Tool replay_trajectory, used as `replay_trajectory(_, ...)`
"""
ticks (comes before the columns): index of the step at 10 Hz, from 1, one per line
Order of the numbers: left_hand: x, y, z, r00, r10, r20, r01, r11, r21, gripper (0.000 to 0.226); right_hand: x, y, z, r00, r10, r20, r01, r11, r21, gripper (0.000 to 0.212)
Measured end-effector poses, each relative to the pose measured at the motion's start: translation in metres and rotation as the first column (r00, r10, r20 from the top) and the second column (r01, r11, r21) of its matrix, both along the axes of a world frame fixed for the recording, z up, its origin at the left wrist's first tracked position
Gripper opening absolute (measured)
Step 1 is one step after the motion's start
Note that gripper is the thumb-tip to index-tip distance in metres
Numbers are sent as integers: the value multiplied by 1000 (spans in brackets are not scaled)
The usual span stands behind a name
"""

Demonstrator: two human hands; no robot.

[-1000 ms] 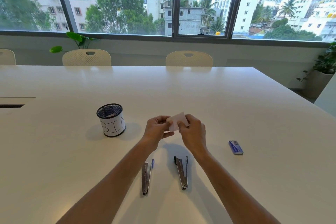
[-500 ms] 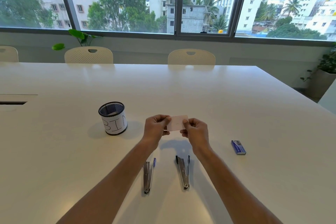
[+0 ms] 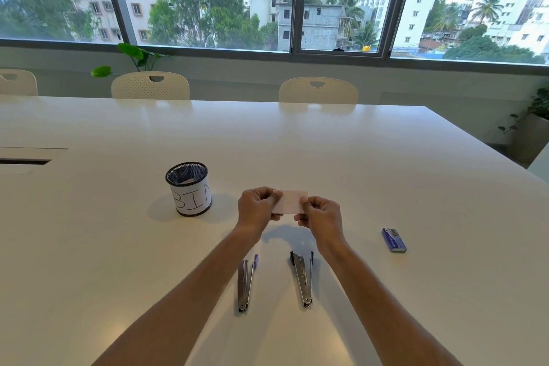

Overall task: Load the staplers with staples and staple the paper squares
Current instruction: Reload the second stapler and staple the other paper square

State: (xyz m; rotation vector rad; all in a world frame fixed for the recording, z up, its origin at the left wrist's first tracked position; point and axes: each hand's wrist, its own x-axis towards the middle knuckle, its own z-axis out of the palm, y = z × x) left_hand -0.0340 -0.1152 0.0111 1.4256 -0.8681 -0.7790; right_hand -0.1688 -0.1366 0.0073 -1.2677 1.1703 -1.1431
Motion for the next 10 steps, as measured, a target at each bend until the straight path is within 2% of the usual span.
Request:
replay_trajectory(1,3,1,-2,994,11,111,-10,1000,-9,9,0,-1,-2,999,2,-51,-3,1000,-13,21)
replay_trajectory(2,11,2,-3,992,-3,129,3,1000,0,11,0,-3,-4,994,-14,-104,10,999,-41,20)
replay_trajectory(3,23,1,-6,991,-1,135,0,1000,9,16,5,-6,-1,981,-73,-181,53,992,-111,22)
replay_trajectory(4,36,1,-12,974,25,224,-24,1000,-7,18,16,-7,7,966,-135,-219,88,973,-214,20)
replay_trajectory(5,47,2,-19,903,25,429,-31,1000,6,13,31,-4,19,950,-173,-260,76,935,-346,15)
replay_trajectory(6,55,3,-25,770,-43,637,27,999,35,16,51,-3,31,952,-150,-266,15,893,-450,15)
replay_trajectory(7,56,5,-25,637,-122,761,99,992,77,20,74,2,41,947,-108,-302,-87,820,-566,14)
replay_trajectory(8,60,5,-33,608,-136,782,99,991,96,28,102,10,49,939,-57,-341,-190,739,-646,15)
replay_trajectory(9,65,10,-42,882,-206,425,161,977,139,24,130,16,54,926,-10,-377,-273,671,-690,16)
replay_trajectory(10,68,4,-52,970,-240,39,240,971,6,23,151,17,56,907,16,-421,-340,617,-709,19)
